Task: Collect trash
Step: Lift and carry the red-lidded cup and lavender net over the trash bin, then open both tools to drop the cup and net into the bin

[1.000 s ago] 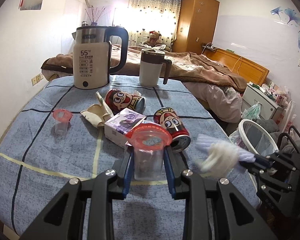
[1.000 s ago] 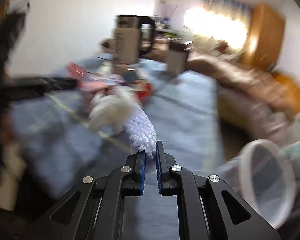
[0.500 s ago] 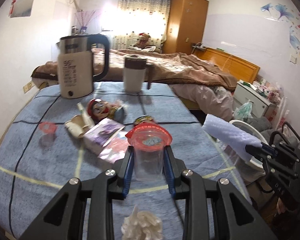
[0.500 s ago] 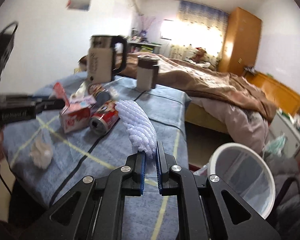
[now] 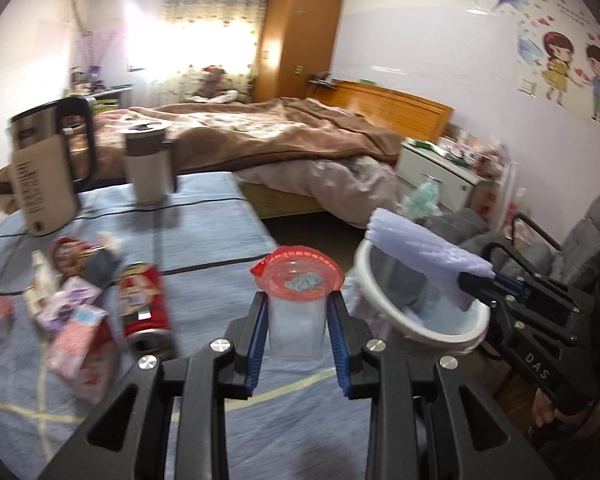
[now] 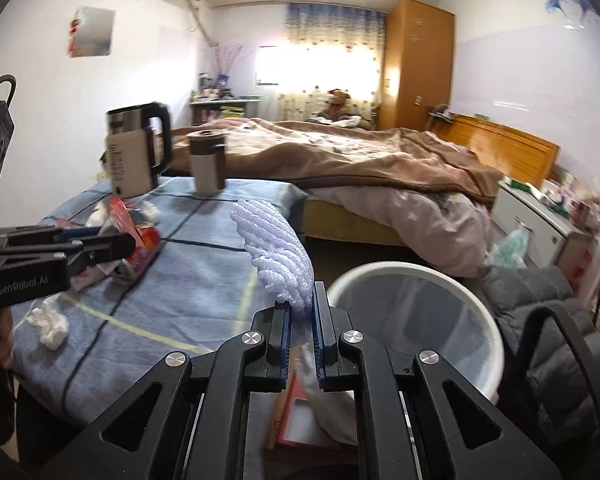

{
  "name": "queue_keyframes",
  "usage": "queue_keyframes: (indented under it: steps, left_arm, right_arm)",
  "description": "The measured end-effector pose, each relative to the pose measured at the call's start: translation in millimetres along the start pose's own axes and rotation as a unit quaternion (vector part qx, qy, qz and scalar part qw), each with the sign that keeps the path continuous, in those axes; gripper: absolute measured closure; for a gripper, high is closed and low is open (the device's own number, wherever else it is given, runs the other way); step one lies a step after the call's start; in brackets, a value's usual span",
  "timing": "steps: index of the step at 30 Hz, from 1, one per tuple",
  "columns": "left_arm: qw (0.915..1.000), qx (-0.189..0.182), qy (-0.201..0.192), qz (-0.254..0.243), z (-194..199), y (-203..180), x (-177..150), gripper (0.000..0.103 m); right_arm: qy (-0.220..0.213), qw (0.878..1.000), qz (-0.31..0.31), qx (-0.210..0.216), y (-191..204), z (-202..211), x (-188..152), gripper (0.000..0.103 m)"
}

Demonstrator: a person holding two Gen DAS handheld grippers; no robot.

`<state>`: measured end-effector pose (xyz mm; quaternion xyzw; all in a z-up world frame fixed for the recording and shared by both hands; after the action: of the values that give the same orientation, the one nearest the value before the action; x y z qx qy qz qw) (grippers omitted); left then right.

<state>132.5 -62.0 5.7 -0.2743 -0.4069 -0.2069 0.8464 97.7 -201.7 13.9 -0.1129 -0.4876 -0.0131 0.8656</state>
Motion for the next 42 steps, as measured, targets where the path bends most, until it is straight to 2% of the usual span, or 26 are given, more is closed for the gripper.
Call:
queue_keyframes:
  steps: [4,12,19,30,32,33,35,36,37,38,42]
  left_arm:
    - [0.9992,-0.035,0.015,-0.010,-28,-27,4,0.072]
    - [0.9955,-0.081,0.043,-0.022,-78,-68,8,0.072]
    - [0.9902,-0.118,0.072,-0.019,-117,-93,8,0.072]
    - [0.9872,-0.115,0.105,-0.033,-158,-106,2,0.072]
    - [0.9866,-0.117,0.111,-0.023,-164,-105,1,0.064]
    - [0.9865,-0.116,0.114,-0.020,-166,-104,1,0.061]
    - [0.9857,-0.120,0.115,-0.022,-169,-104,0,0.047]
    - [0.9860,-0.118,0.116,-0.021,-169,-103,-1,0.047]
    - [0.9863,-0.117,0.115,-0.018,-168,-102,0,0.047]
    - [0.9865,-0.119,0.112,-0.016,-167,-101,0,0.047]
    - [0.9886,-0.112,0.100,-0.012,-156,-95,4,0.046]
  right_arm:
    - [0.010,1.000,-0.016,-0.023,-28,-4,-5,0.093]
    - [0.036,0.995,-0.032,-0.082,-75,-16,-18,0.093]
    - [0.074,0.990,-0.056,-0.107,-112,-36,-36,0.093]
    - [0.123,0.983,-0.061,-0.120,-135,-69,-61,0.093]
    - [0.132,0.983,-0.063,-0.113,-135,-74,-64,0.092]
    - [0.136,0.982,-0.062,-0.114,-134,-76,-64,0.090]
    - [0.145,0.980,-0.057,-0.124,-134,-80,-68,0.085]
    - [0.147,0.980,-0.054,-0.125,-133,-81,-68,0.074]
    - [0.150,0.979,-0.053,-0.124,-133,-84,-69,0.060]
    - [0.152,0.979,-0.054,-0.122,-133,-84,-70,0.055]
    - [0.147,0.980,-0.062,-0.117,-130,-81,-70,0.053]
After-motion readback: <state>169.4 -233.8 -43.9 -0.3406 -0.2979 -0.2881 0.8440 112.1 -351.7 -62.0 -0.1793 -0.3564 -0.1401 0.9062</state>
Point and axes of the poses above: each gripper's, at about its wrist camera, not at the fingertips, and z roughly against the way its jaws point, y to its left, x to its top, the point moved 6 cm from there along -z, roughly the way its jaws point, and after that the axes turned 14 degrees about -x, right-handed, at the moved point
